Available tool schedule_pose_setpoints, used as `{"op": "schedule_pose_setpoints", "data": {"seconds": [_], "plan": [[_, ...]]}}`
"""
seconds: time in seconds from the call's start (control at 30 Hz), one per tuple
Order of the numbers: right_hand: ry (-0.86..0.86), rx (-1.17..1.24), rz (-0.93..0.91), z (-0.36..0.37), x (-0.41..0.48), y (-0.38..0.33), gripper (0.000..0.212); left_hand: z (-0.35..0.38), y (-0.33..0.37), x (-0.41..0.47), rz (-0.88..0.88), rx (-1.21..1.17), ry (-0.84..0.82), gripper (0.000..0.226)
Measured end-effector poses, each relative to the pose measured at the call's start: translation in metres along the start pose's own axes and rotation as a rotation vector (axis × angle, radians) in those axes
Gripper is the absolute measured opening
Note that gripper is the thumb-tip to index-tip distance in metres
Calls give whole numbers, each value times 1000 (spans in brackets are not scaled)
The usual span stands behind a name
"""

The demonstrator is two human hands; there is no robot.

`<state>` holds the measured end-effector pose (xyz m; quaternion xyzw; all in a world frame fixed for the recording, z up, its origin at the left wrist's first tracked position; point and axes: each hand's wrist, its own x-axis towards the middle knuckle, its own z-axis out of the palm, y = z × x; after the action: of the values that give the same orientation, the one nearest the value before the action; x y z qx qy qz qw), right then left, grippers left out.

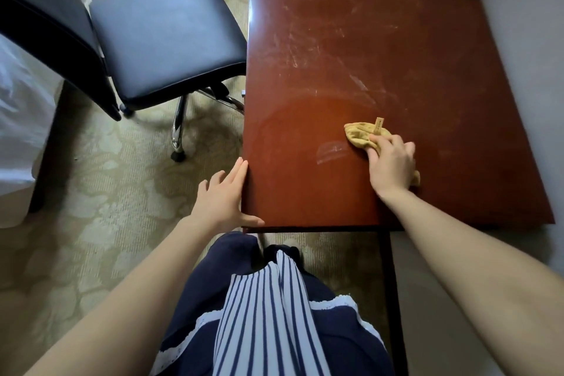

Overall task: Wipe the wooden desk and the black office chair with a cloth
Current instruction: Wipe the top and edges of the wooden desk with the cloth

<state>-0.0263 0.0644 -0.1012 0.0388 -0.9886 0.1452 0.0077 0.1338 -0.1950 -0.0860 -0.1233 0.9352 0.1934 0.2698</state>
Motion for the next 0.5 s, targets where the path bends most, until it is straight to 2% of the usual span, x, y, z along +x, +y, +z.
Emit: {"op": "schedule_pose_setpoints", "data": {"seconds": [0.07,0.17,0.27,0.4,0.5], "plan": [[52,20,121,10,-7,-21,32,4,0,-3,-4,-9,-7,124],[32,47,72,23,-20,-51,32,10,-3,-9,-7,-59,2,123],[-36,71,-92,32,-40,-80,31,16,-7,-16,-23,-104,51,121],[-124,122,-409,36,-78,-106,28,20,-14,-19,-71,-123,76,115],[-154,191,-685,33,-104,-103,26,21,-23,-22,-86,-180,105,97]]}}
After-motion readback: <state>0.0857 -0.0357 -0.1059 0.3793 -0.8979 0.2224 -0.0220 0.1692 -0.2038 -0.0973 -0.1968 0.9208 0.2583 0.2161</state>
